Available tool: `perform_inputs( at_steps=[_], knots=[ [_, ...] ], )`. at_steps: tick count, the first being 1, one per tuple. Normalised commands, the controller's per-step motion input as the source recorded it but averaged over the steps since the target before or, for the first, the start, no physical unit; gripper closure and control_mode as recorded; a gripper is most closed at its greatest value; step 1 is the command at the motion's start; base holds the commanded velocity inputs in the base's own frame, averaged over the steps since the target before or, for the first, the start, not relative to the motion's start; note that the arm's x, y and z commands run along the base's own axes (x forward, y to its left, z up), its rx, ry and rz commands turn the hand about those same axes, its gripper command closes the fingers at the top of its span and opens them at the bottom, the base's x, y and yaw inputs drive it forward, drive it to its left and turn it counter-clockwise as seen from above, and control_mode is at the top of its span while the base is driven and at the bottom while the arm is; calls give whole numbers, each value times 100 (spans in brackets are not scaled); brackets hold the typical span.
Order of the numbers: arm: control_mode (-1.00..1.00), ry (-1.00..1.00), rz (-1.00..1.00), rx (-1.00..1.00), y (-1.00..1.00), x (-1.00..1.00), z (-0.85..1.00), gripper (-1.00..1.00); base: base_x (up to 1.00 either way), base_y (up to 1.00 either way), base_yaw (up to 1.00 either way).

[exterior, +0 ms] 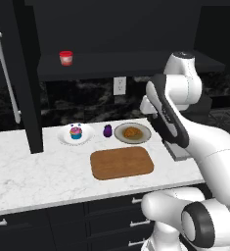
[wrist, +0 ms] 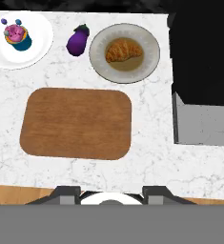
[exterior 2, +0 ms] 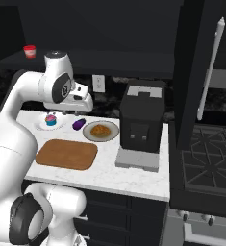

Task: From the different types of pastries on the counter, select a croissant and place it on the cutting board. Then retrieve a jar of jam from the cabinet and place it alongside the croissant on the cutting board.

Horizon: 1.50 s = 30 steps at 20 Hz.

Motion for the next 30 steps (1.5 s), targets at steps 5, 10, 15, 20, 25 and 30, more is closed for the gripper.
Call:
perform_inputs(
  at_steps=[5, 10, 15, 20, 25, 30],
  knots=[
    [-100, -1, 0, 9, 15, -17, -27, -100, 0, 0, 0],
    [-100, -9, 0, 6, 43, -8, -9, -100, 0, 0, 0],
    [-100, -16, 0, -7, 67, -1, 36, -100, 0, 0, 0],
    [-100, -7, 0, -4, 43, 0, 24, -100, 0, 0, 0],
    [-100, 0, 1, 10, 0, -8, 25, -100, 0, 0, 0],
    [-100, 0, 0, 8, 0, 0, 50, -100, 0, 0, 0]
  ],
)
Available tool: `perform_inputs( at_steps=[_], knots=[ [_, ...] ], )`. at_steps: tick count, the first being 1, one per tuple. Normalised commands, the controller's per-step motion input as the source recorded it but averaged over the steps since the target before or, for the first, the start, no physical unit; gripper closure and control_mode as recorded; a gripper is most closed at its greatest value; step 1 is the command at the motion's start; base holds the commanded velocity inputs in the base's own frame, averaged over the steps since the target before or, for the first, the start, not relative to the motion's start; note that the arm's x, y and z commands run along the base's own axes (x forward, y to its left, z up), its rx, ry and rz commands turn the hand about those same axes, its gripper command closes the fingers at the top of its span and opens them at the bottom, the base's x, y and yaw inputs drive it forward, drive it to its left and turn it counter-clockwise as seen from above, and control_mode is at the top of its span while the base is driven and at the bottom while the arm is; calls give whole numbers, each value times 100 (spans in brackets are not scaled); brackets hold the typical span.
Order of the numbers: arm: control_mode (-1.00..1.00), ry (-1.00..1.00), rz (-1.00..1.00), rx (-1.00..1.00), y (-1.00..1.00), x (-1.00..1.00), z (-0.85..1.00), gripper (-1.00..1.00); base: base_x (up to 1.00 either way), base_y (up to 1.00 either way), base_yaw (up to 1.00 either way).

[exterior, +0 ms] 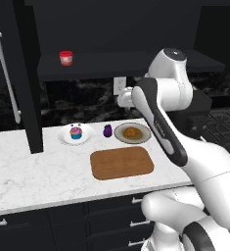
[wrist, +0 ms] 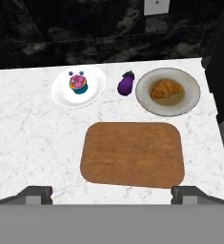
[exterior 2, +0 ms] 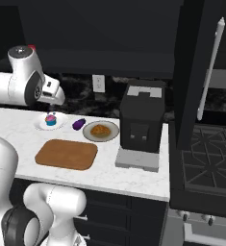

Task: From the different types of pastries on the counter, select a croissant and place it on the cutting board. Then retrieve a jar of jam from the cabinet and place it alongside the croissant on the cutting board.

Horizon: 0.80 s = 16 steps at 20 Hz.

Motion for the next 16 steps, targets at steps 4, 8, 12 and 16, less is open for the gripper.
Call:
perform_inputs(
  at_steps=[4, 8, 12, 16],
  knots=[
    [-100, -8, 1, 6, 10, -2, 53, -100, 0, 0, 0],
    [-100, -11, 5, 3, 38, 6, 66, -100, 0, 0, 0],
    [-100, -9, 3, 1, 26, 25, 37, -100, 0, 0, 0],
    [-100, -6, 2, 2, 6, 4, 4, -100, 0, 0, 0]
  ],
)
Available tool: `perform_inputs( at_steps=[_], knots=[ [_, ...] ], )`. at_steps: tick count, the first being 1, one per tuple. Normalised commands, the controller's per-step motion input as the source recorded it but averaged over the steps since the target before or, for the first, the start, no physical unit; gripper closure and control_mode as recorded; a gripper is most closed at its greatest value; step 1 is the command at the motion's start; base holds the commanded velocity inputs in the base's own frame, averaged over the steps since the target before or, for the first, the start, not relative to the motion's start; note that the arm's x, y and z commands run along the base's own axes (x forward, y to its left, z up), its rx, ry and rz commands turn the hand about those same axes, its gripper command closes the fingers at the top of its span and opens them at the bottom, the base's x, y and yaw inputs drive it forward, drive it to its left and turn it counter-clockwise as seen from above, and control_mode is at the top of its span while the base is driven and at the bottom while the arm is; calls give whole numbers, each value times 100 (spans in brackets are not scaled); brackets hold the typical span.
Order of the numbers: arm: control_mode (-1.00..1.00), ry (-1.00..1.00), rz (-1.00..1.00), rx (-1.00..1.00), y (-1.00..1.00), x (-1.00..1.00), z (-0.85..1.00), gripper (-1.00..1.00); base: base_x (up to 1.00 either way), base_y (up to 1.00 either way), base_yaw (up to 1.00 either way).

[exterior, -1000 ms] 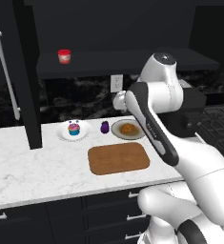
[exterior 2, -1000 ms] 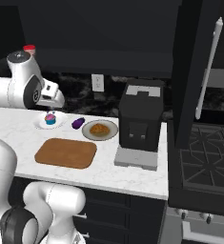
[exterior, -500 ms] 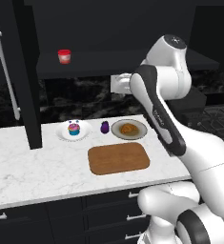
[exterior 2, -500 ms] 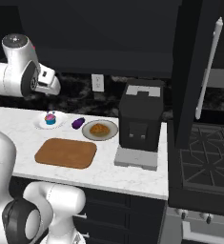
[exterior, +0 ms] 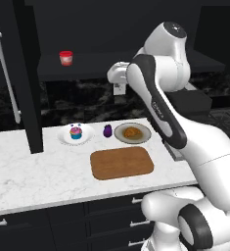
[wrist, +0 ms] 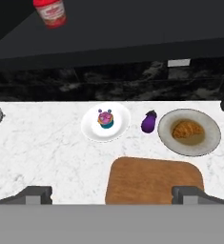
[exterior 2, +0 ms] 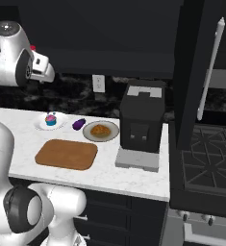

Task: From the different types of pastries on the counter, select a croissant and place it on the cutting board. Then retrieve a jar of jam from the cabinet and place it alongside the croissant on the cutting board.

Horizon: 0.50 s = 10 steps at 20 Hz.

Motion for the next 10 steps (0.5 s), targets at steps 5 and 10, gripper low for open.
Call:
perform_inputs(
  at_steps=[5, 10],
  knots=[
    [-100, -2, 0, 2, 6, 6, 0, -100, 0, 0, 0],
    [-100, -11, 1, 2, 5, 44, 19, -100, 0, 0, 0]
  ],
)
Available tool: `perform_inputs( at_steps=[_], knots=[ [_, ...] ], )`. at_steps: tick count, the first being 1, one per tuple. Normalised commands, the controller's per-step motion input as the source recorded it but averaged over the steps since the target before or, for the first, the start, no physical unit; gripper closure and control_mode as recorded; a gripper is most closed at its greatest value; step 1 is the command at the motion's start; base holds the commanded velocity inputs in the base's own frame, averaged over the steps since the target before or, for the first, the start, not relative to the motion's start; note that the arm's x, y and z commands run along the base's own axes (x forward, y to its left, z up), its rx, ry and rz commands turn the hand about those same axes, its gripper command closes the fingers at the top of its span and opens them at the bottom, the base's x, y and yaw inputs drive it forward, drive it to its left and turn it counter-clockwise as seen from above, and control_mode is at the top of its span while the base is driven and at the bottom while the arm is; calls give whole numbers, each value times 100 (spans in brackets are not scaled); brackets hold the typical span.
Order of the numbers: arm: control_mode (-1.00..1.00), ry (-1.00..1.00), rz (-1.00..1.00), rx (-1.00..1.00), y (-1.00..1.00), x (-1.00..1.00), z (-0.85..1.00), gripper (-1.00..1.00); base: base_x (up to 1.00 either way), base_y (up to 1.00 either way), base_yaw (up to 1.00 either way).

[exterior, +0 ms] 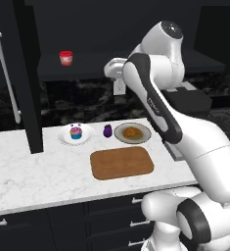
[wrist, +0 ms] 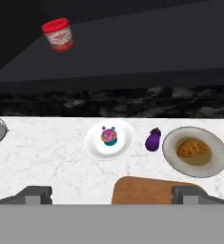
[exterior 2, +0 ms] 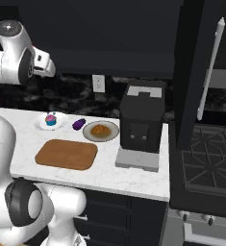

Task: From the different types of pastries on the counter, select a croissant and place it on the cutting board. Then retrieve a jar of jam from the cabinet and place it alongside the croissant on the cutting board.

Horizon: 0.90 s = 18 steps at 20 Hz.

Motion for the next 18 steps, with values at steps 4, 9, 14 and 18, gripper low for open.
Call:
perform_inputs(
  at_steps=[4, 9, 14, 18],
  knots=[
    [-100, -15, 3, 0, 18, 45, 33, -100, 0, 0, 0],
    [-100, -14, 2, 0, 51, 32, 33, -100, 0, 0, 0],
    [-100, -13, 1, 0, 21, 2, 4, -100, 0, 0, 0],
    [-100, -12, 0, 7, 4, 8, 0, -100, 0, 0, 0]
  ],
)
